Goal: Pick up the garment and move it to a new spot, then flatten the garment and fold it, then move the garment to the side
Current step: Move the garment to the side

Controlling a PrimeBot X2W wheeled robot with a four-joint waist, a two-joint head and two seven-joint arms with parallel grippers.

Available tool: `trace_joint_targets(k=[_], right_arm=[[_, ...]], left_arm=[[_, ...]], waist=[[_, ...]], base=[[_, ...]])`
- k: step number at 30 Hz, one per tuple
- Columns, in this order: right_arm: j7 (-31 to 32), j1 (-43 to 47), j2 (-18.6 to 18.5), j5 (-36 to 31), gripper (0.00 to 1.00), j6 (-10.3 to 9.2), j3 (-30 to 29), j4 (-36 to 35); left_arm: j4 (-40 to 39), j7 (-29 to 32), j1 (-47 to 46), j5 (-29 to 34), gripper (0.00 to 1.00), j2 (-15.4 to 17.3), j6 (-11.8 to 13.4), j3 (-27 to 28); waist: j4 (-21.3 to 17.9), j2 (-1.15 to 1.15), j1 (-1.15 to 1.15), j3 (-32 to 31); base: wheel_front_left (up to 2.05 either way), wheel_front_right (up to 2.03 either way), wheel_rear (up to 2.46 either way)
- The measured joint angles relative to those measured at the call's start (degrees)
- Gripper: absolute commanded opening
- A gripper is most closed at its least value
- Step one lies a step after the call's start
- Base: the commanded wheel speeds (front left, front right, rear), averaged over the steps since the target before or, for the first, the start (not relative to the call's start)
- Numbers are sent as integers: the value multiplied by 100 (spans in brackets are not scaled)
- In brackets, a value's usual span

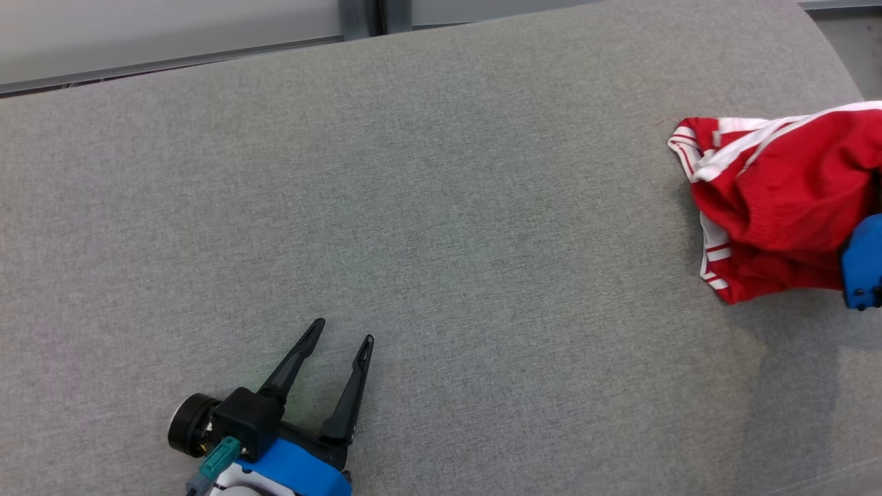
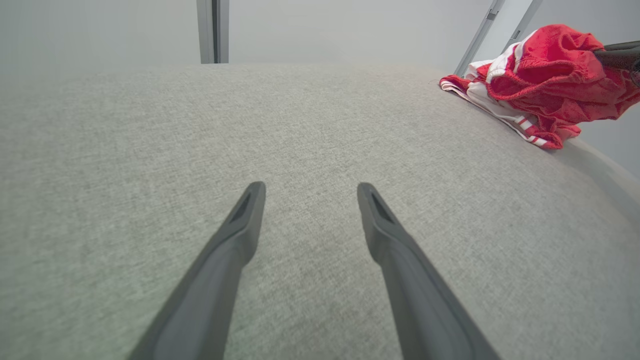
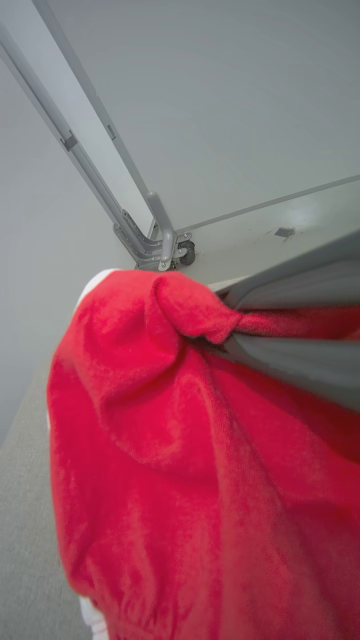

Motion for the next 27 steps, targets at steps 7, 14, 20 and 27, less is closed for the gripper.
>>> trace_joint_targets(k=[7,14,20,27], right_arm=[[-34,154,398,-369,100,-1,-1168,-655],[-1012,157,1400,-549,100,-1,-1363,-1127],[-1782,355,1645,142,100,-2,-911,-1090],[-1889,1036,1659,1661,100,-3,391,-1001]], left_arm=[[26,-1,-84,-11,100,47,0,144],[96,-1,-101,52,100,-37,0,466],[187,-1,-95,155,100,-153,0,904],[334,0,-82,390,100,-431,0,1578]], waist=[[155,0,0,126],[183,0,0,6],[277,0,0,-187],[583,0,0,-474]], base=[[0,0,0],[0,0,0],[0,0,0],[0,0,0]])
